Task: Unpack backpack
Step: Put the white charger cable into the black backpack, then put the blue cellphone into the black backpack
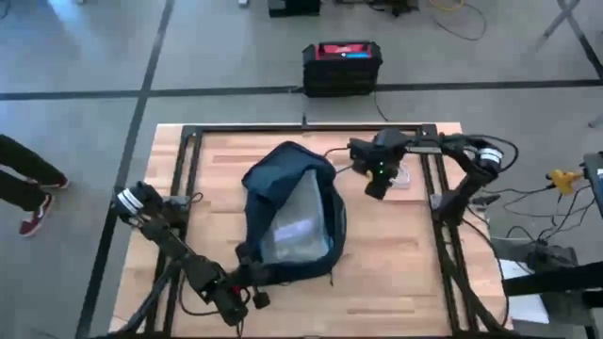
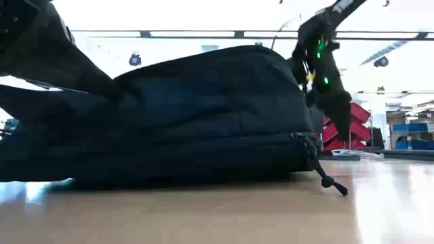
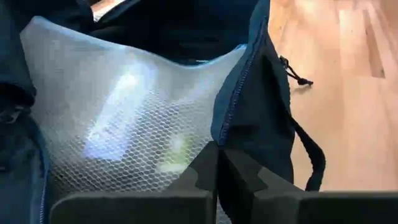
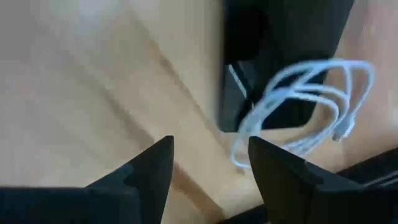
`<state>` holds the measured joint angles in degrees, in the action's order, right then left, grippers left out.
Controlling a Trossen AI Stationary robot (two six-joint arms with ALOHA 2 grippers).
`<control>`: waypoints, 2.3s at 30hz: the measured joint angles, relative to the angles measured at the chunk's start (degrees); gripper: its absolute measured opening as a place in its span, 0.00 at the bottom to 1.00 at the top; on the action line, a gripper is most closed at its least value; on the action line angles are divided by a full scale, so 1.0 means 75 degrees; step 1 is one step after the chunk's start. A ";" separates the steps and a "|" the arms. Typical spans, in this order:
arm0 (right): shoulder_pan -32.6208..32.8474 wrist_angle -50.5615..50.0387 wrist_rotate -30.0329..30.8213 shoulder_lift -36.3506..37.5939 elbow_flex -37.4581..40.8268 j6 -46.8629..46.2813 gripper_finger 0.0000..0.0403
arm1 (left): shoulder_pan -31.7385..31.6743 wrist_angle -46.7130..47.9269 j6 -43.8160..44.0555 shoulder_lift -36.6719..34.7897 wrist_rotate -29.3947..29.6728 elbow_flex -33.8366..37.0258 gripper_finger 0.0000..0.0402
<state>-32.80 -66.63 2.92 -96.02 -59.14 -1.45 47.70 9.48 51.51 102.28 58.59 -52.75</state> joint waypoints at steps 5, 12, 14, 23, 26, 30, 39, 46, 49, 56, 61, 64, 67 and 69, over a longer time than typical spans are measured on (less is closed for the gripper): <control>-0.0422 0.0168 0.0039 -0.0248 0.0419 0.0169 0.46 | -0.0026 0.0027 -0.0005 0.0000 0.0001 0.0000 0.00; -0.0440 0.0778 0.0128 -0.0314 0.0903 0.0570 0.30 | -0.0038 -0.0049 0.0061 0.0000 -0.0003 0.0000 0.00; -0.0417 0.0726 0.0062 -0.0310 0.0959 0.0580 0.18 | -0.0038 -0.0064 0.0154 0.0000 -0.0018 0.0000 0.00; 0.0974 -0.0251 -0.0210 0.0384 0.1022 -0.0412 0.01 | -0.0038 -0.0120 0.0420 0.0000 -0.0099 0.0000 0.00; 0.1943 -0.0311 -0.0193 0.0901 0.0913 -0.1248 0.01 | -0.0053 -0.0123 0.0412 0.0000 -0.0091 0.0000 0.00; 0.3641 -0.0294 -0.0262 0.1448 0.0397 -0.2350 0.01 | -0.0094 -0.0212 0.0410 0.0000 -0.0087 0.0000 0.00; 0.6943 0.1308 0.0682 0.1663 -0.1922 -0.2493 0.00 | -0.0311 -0.0326 0.0129 0.0000 -0.0079 0.0000 0.00; 0.7208 0.4839 0.0839 0.1528 -0.2296 -0.0802 0.00 | -0.0533 -0.0461 -0.0210 -0.0002 -0.0070 0.0000 0.00; 0.6847 0.5151 0.0848 0.1253 -0.2287 -0.0372 0.00 | -0.0533 -0.0465 -0.0210 -0.0003 -0.0055 0.0000 0.00; 0.5919 0.4717 0.0508 0.0338 -0.2293 -0.0496 0.10 | -0.0525 -0.0512 -0.0185 -0.0003 -0.0077 0.0000 0.00; 0.5575 0.4640 0.0396 -0.0092 -0.2299 -0.0527 0.25 | -0.0525 -0.0530 -0.0172 -0.0003 -0.0079 0.0000 0.01; 0.5465 0.4545 0.0408 -0.0130 -0.2301 -0.0521 0.34 | -0.0525 -0.0557 -0.0170 -0.0003 -0.0081 0.0000 0.02; 0.5398 0.3664 0.0447 0.0026 -0.2307 -0.0316 0.42 | -0.0525 -0.0596 -0.0120 -0.0003 -0.0082 0.0000 0.03; 0.5342 0.2933 0.0747 0.0180 -0.2307 -0.0242 0.45 | -0.0525 -0.0605 -0.0114 -0.0003 -0.0082 0.0000 0.03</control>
<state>7.26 -44.63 8.52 -94.67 -76.44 -3.27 43.77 4.94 50.65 102.26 57.98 -52.75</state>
